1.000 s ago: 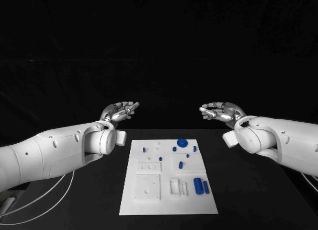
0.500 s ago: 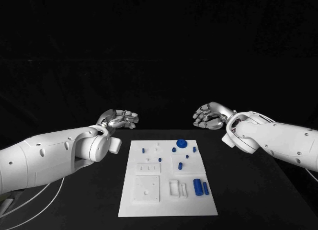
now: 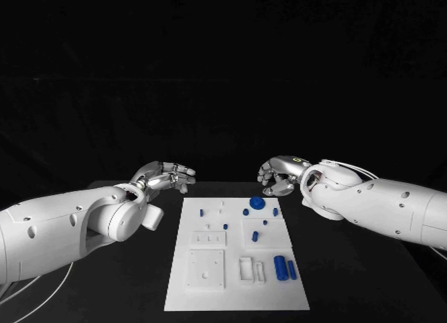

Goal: Assemble the parts on the task board

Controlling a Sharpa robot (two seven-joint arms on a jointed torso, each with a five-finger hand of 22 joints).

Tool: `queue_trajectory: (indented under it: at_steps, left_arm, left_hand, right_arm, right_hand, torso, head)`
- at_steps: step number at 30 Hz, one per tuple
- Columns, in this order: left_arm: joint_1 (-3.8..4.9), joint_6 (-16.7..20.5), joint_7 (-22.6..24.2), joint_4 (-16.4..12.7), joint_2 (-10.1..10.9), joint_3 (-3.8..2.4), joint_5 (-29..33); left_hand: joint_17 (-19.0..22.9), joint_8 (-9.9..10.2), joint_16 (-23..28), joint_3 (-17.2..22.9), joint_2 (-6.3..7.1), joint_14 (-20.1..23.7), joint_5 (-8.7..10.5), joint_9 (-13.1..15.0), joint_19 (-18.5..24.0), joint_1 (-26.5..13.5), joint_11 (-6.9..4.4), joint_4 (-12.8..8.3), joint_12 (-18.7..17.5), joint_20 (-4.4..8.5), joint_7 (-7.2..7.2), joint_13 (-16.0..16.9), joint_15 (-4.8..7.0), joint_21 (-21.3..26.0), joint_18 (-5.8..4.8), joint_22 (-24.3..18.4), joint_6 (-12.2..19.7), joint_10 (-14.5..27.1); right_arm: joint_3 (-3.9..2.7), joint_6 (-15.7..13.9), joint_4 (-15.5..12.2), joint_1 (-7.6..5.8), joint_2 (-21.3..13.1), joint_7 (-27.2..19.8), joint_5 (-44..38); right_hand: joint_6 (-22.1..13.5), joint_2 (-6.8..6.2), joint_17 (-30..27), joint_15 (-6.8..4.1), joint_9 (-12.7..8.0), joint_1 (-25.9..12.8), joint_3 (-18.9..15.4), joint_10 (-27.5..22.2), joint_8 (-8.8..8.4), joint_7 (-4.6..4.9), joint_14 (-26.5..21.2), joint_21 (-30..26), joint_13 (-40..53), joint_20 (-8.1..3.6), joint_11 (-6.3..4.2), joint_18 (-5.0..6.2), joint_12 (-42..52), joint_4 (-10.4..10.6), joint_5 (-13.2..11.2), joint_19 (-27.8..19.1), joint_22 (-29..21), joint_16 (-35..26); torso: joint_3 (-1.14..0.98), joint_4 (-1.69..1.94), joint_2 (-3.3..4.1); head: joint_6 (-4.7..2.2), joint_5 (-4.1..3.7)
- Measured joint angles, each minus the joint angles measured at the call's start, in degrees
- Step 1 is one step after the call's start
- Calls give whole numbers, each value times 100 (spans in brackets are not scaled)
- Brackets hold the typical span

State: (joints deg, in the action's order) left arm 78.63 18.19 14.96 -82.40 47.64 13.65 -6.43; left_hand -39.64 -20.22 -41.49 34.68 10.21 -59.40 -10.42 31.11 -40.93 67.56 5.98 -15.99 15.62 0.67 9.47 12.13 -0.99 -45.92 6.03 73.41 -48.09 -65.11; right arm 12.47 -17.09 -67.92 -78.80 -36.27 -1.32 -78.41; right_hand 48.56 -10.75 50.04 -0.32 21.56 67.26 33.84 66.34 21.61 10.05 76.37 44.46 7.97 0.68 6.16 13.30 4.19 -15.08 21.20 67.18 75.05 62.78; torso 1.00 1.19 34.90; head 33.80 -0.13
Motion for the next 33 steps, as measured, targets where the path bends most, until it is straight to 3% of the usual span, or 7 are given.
queue_trajectory:
  at_steps: [5,8,12,24,33]
  left_arm:
    - [47,-120,-24,-111,74,-21,-85]
    - [89,-191,-30,-183,110,-21,-122]
    - [156,-264,-32,-292,179,-24,-175]
    - [311,-384,-43,-585,264,-29,-366]
    - [327,-401,-47,-622,276,-32,-432]
  left_hand:
    - [143,75,114,-182,-38,200,5,0,120,-256,63,-9,-78,83,40,15,-100,42,-116,-33,46,64]
    - [338,109,382,-181,-71,366,5,-1,318,-289,-3,-9,-127,86,40,49,-223,205,-164,-119,45,-2]
    - [539,138,643,-219,-101,323,5,14,358,-349,-50,-2,-202,110,43,76,-266,282,-295,-185,42,-161]
    - [774,140,1062,-362,-78,361,72,26,552,-493,-45,14,-431,35,-30,72,-323,449,-299,-260,-31,-215]
    - [780,165,1088,-391,-97,341,72,25,561,-511,-32,12,-497,26,-30,57,-343,450,-299,-269,-31,-201]
  right_arm:
    - [-26,139,103,-4,177,180,-454]
    - [-26,220,205,-4,307,296,-720]
    - [-26,289,265,4,424,432,-1002]
    - [-26,383,603,133,658,721,-1558]
    - [-25,410,698,245,726,784,-1740]
  right_hand:
    - [23,-51,-13,-1,34,-129,168,-30,0,-22,0,56,-8,-6,30,1,-22,-76,-221,6,0,80]
    - [23,-42,-41,-1,52,-243,225,-26,0,-23,1,90,-8,-7,25,0,-22,-47,-331,7,0,112]
    - [66,-92,-75,-9,80,-340,286,57,0,-23,9,123,4,-5,-11,0,-22,14,-479,13,0,147]
    - [177,-168,-169,-51,144,-474,387,181,0,-74,-9,168,58,-18,-58,-1,-4,116,-810,38,0,213]
    - [206,-146,-196,-61,169,-496,405,237,0,-103,0,190,85,-18,-75,-1,-4,133,-880,39,0,216]
  torso:
    - [27,58,100]
    - [42,107,166]
    - [60,155,258]
    - [92,269,511]
    - [105,321,669]
  head:
    - [-43,-44]
    - [-64,-74]
    - [-93,-103]
    - [-188,-163]
    - [-232,-200]
